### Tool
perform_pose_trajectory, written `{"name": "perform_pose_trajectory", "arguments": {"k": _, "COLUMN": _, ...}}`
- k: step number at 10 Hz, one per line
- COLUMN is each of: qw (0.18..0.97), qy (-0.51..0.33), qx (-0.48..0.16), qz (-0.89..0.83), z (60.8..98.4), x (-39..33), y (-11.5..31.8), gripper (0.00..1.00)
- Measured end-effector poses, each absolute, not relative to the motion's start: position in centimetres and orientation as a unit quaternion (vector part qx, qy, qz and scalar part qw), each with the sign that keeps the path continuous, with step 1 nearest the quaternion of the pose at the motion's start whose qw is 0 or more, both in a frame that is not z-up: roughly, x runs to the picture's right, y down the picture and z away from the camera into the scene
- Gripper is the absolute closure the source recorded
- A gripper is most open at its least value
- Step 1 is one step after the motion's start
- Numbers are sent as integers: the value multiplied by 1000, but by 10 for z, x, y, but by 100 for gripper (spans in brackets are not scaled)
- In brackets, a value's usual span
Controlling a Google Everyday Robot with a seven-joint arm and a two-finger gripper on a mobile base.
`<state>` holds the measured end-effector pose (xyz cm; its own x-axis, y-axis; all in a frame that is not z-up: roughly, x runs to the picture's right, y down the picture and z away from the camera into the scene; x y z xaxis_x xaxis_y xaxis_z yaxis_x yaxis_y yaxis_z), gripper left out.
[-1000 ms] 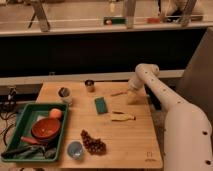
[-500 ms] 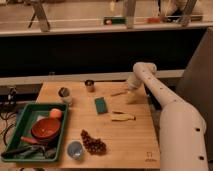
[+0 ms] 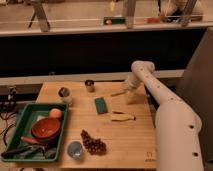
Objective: Place fork in plastic cup
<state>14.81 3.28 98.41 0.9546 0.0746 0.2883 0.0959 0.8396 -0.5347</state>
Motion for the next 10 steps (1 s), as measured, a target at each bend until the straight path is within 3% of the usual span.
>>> {"name": "perform_pose_trajectory", "arguments": {"k": 5, "qw": 941, "qy": -137, "qx": -307, "qz": -27, "z": 1001, "x": 143, "y": 47, "gripper": 20}}
{"name": "perform_pose_trajectory", "arguments": {"k": 7, "qw": 941, "qy": -133, "qx": -311, "qz": -30, "z": 1003, "x": 143, "y": 49, "gripper": 30}}
{"name": "perform_pose_trajectory", "arguments": {"k": 8, "qw": 940, "qy": -131, "qx": -314, "qz": -32, "z": 1004, "x": 142, "y": 51, "gripper": 42}}
{"name": "perform_pose_trajectory", "arguments": {"k": 10, "qw": 940, "qy": -130, "qx": -314, "qz": -33, "z": 1004, "x": 143, "y": 51, "gripper": 50}}
